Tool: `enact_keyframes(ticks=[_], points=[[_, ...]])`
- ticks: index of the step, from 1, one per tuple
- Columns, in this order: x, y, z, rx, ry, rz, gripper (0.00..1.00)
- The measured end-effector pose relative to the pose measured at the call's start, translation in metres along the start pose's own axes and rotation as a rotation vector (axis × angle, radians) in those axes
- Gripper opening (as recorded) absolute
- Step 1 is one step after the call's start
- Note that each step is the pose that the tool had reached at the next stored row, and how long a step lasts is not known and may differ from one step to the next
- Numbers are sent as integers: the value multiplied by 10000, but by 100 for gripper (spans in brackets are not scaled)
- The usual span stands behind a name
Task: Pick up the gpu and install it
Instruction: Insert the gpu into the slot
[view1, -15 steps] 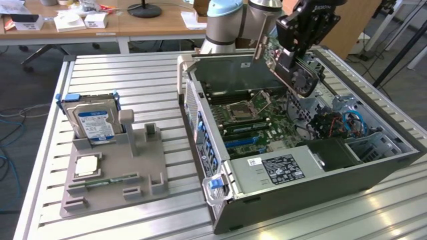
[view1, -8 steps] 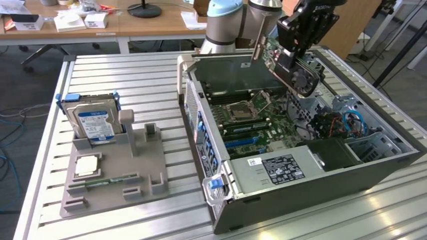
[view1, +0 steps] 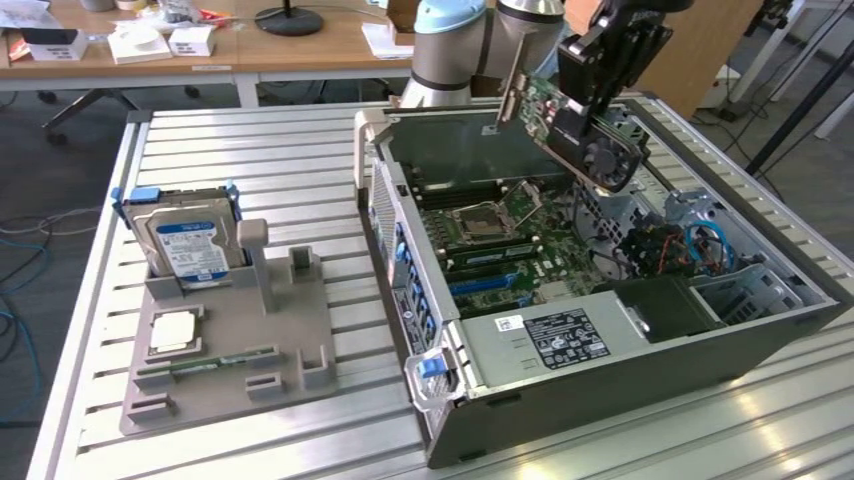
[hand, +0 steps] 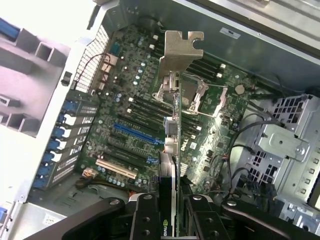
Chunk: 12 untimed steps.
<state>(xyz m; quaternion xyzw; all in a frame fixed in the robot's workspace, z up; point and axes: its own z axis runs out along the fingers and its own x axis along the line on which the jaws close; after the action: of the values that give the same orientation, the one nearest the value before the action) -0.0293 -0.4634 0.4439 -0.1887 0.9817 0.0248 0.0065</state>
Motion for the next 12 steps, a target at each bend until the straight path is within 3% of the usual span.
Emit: enact_keyframes(ticks=[12], points=[[0,0,2,-29,60,-1290,26]])
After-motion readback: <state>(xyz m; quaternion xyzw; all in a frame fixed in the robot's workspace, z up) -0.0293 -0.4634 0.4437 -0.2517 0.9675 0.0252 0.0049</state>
